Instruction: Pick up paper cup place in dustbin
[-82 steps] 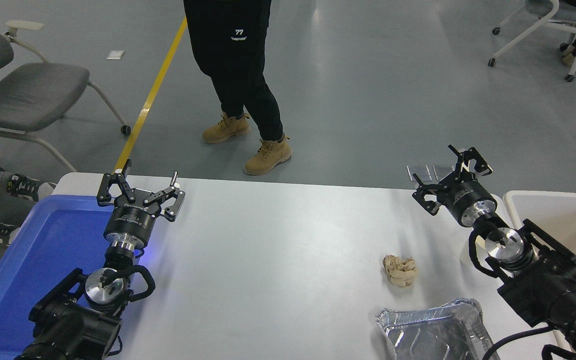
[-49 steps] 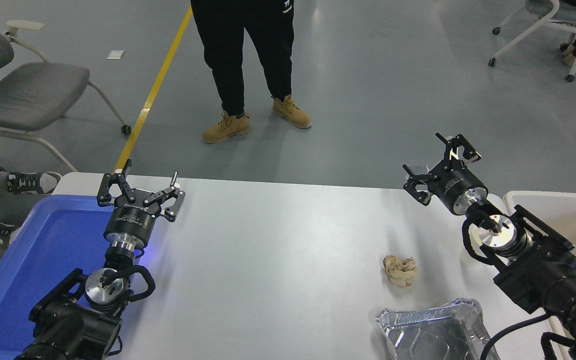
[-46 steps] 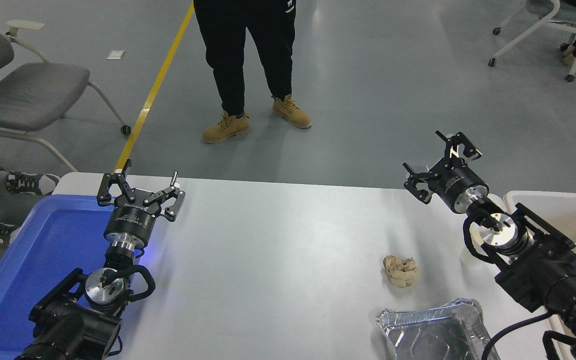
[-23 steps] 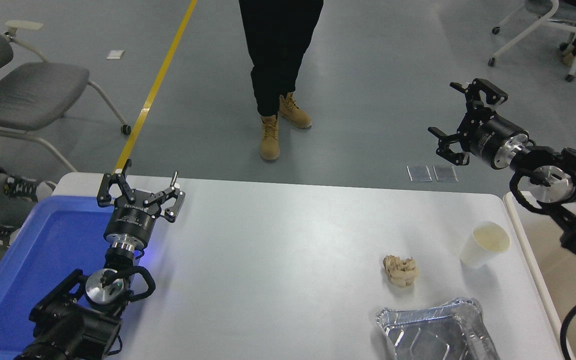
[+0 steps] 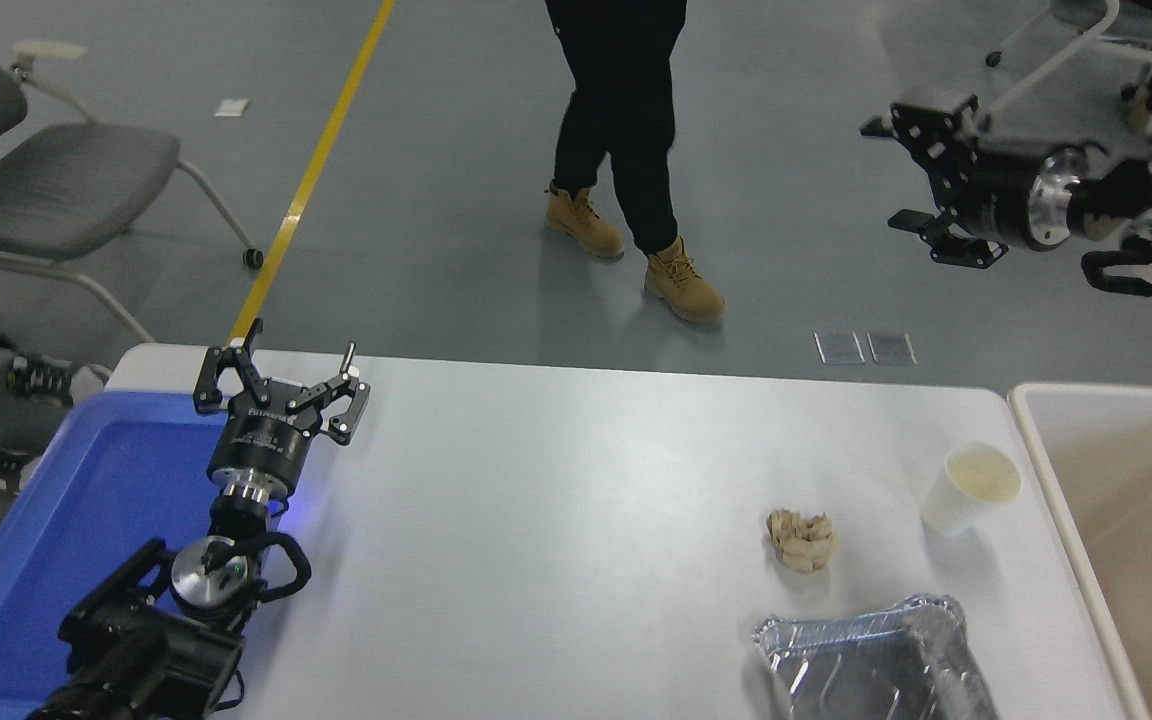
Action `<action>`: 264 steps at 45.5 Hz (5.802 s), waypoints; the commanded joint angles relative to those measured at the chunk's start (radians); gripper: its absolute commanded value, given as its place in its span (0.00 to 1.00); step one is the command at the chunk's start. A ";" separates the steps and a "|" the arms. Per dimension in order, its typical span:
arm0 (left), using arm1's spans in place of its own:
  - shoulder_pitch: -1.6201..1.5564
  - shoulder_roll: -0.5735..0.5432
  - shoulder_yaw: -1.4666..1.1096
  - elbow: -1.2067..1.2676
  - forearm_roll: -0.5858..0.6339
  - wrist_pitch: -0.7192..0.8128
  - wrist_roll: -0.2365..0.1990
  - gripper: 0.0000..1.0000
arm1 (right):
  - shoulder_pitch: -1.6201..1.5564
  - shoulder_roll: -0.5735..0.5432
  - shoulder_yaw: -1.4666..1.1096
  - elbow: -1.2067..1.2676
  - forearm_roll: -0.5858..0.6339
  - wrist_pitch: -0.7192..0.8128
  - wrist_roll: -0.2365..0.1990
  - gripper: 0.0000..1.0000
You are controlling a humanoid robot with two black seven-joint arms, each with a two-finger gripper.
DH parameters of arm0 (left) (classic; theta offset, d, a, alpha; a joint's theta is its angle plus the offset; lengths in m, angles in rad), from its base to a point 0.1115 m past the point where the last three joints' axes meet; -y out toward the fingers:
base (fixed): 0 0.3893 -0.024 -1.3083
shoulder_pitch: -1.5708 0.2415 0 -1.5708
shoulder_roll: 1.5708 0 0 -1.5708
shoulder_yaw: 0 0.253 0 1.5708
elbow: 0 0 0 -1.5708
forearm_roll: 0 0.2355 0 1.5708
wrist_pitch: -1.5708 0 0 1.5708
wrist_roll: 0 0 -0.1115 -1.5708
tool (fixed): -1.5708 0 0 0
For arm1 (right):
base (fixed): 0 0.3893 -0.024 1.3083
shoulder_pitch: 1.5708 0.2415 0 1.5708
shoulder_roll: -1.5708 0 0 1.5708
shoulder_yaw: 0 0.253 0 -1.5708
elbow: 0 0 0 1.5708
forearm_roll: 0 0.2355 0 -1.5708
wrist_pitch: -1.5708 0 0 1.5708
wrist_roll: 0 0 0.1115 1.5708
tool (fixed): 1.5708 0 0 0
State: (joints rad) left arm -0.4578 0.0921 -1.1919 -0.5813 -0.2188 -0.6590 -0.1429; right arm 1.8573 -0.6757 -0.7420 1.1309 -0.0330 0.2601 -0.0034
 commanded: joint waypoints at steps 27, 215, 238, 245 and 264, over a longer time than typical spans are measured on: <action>0.001 0.000 0.000 0.000 -0.001 0.001 0.000 0.99 | 0.729 0.162 -0.510 0.481 -0.249 0.485 0.010 1.00; -0.001 0.001 0.002 0.000 -0.001 0.001 0.000 0.99 | -0.592 0.048 0.111 -0.326 -0.843 0.054 0.051 0.00; -0.001 0.001 0.000 0.000 -0.001 0.001 0.000 0.99 | 0.034 -0.214 0.040 -0.074 -0.904 0.455 0.045 0.00; -0.001 0.001 0.000 0.000 -0.001 0.001 0.000 0.99 | 0.178 -0.220 -0.056 -0.057 -0.904 0.521 0.049 0.00; 0.001 0.001 0.000 0.000 -0.001 0.001 0.000 0.99 | 0.162 -0.297 -0.093 -0.147 -0.800 0.326 0.020 0.00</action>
State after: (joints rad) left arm -0.4579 0.0935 -1.1919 -0.5814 -0.2192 -0.6581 -0.1426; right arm 2.0299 -0.9093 -0.8116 1.0599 -0.9125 0.6937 0.0311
